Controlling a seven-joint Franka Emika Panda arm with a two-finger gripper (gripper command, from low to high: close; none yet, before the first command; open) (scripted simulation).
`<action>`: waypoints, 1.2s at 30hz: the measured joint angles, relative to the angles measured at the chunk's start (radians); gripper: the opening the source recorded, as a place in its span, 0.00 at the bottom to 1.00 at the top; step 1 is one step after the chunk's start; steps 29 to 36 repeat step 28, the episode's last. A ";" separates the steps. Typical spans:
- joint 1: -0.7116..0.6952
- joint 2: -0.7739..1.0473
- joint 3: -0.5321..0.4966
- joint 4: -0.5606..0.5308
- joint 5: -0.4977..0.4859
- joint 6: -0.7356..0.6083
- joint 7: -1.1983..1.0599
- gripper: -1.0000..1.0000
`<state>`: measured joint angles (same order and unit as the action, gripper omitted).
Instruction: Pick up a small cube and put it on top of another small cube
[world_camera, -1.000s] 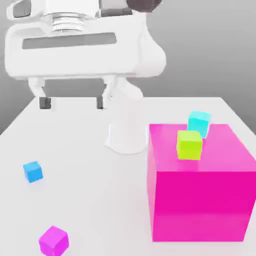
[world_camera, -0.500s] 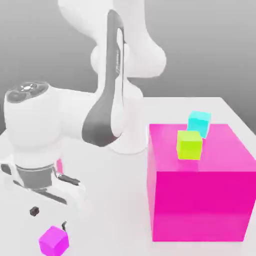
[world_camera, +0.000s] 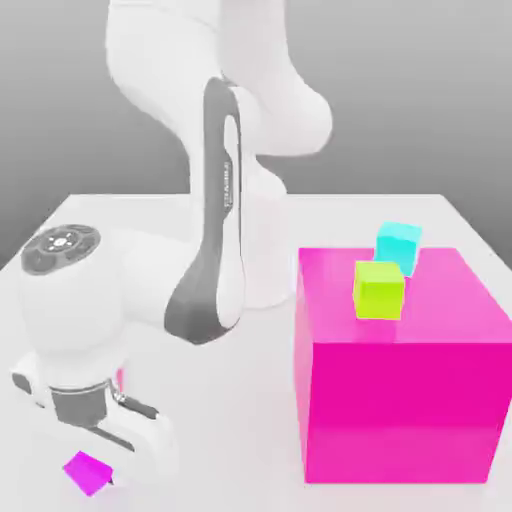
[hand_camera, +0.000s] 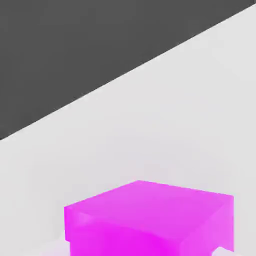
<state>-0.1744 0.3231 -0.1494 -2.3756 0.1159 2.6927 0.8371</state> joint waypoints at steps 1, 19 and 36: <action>0.012 -0.036 0.013 -0.004 -0.011 -0.031 -0.020 0.00; 0.361 -0.687 0.235 -0.065 -0.060 -0.618 -0.641 0.00; 0.393 -0.682 0.262 -0.173 -0.060 -0.503 -0.705 1.00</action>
